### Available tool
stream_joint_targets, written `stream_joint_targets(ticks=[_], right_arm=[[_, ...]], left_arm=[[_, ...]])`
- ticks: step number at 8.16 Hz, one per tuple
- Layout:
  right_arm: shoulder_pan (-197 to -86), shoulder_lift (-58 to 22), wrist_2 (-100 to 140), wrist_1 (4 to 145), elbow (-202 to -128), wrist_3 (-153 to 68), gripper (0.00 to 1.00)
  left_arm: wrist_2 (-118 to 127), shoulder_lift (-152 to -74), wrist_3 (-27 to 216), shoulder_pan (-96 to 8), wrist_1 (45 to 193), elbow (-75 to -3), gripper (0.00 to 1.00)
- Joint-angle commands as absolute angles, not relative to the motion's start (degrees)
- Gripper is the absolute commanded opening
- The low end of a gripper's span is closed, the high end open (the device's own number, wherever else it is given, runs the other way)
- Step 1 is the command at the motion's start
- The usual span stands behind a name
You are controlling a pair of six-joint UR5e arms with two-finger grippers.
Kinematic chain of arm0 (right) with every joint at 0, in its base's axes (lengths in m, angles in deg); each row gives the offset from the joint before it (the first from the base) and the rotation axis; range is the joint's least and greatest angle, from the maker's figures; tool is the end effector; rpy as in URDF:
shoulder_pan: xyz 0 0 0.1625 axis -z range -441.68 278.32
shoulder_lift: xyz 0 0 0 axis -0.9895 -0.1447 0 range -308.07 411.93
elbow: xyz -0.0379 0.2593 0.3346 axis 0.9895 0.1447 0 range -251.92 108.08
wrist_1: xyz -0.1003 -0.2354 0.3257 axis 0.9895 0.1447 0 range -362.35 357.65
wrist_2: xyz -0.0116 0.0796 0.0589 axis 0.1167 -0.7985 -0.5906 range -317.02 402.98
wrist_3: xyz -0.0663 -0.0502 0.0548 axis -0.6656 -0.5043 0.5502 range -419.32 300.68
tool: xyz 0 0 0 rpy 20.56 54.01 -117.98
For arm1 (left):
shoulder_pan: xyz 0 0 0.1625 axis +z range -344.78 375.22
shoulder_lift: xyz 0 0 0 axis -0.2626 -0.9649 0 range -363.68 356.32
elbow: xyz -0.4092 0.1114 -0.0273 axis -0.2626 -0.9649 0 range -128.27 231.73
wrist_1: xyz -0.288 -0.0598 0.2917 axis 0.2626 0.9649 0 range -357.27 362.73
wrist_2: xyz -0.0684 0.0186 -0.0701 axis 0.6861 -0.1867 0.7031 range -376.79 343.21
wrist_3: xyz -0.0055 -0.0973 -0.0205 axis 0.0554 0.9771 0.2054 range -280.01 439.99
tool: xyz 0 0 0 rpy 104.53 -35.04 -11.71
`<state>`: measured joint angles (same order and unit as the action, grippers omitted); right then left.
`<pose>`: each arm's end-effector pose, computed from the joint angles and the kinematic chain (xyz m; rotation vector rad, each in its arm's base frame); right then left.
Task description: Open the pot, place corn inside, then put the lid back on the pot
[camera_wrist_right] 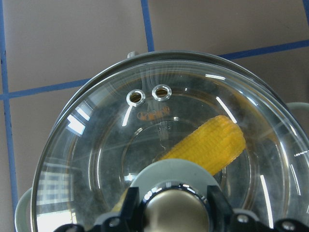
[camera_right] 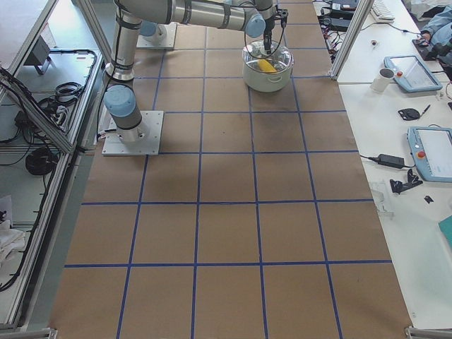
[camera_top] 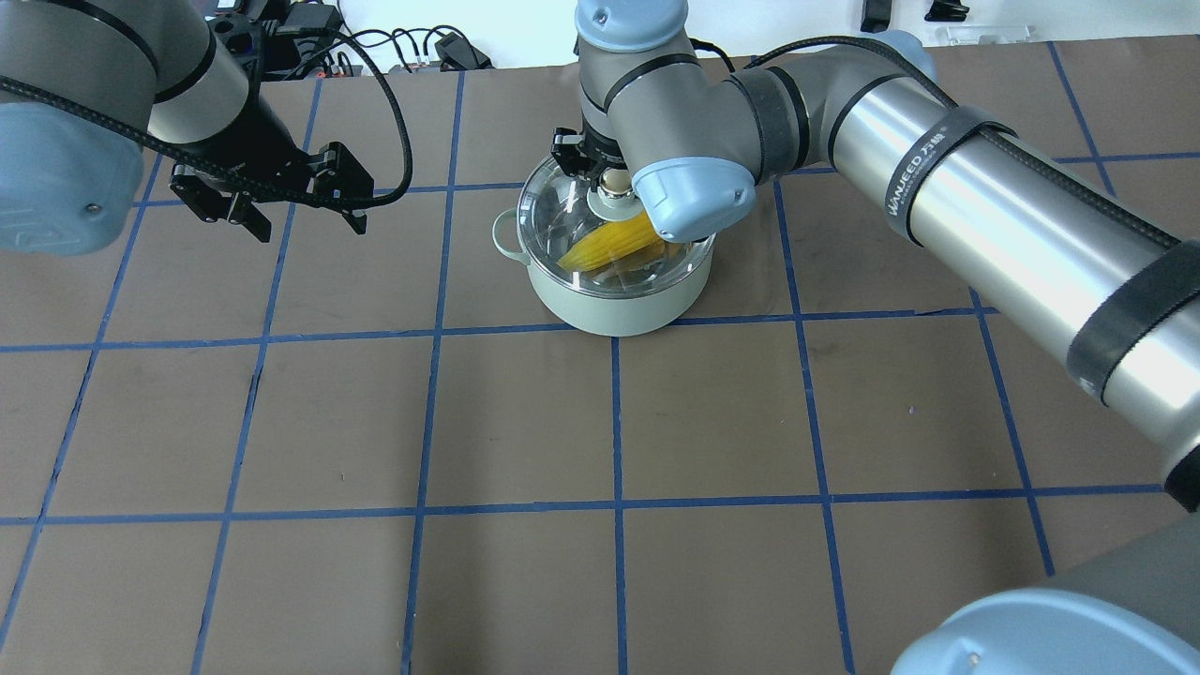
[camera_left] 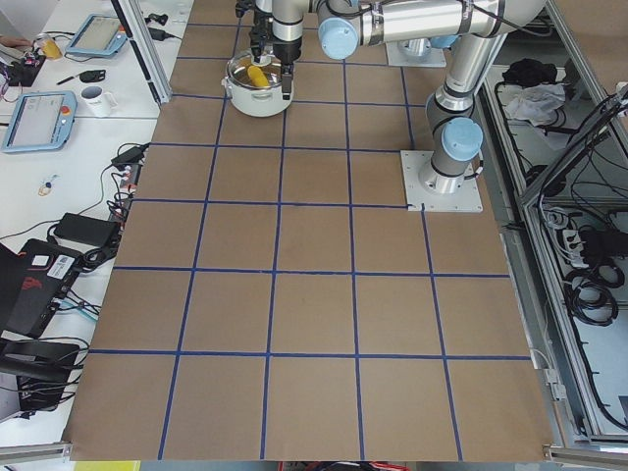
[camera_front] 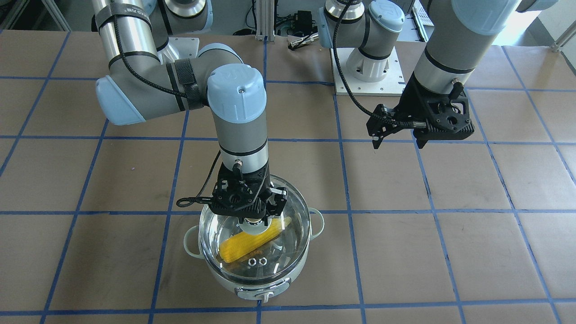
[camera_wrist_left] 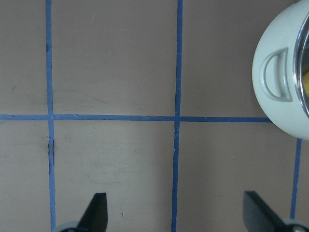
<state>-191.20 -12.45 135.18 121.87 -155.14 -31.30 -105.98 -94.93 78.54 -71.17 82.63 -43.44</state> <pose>0.3483 -0.5952 0.3496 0.2335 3.0334 -0.3993 -0.1027 -0.5124 0.4505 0.0580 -3.1281 0.1013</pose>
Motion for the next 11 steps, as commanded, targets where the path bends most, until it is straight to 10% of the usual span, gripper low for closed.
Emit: stream_joint_targets(ticks=[1, 11], right_arm=[[-191.19, -12.31, 135.27, 122.01, -155.15, -31.90, 0.15], [-191.19, -12.40, 135.45, 124.21, -155.59, -32.87, 0.15]], left_arm=[[-106.00, -94.91, 78.41, -71.17, 82.62, -43.63, 1.00], [-106.44, -91.05, 78.94, -71.26, 87.89, -42.84, 1.00]])
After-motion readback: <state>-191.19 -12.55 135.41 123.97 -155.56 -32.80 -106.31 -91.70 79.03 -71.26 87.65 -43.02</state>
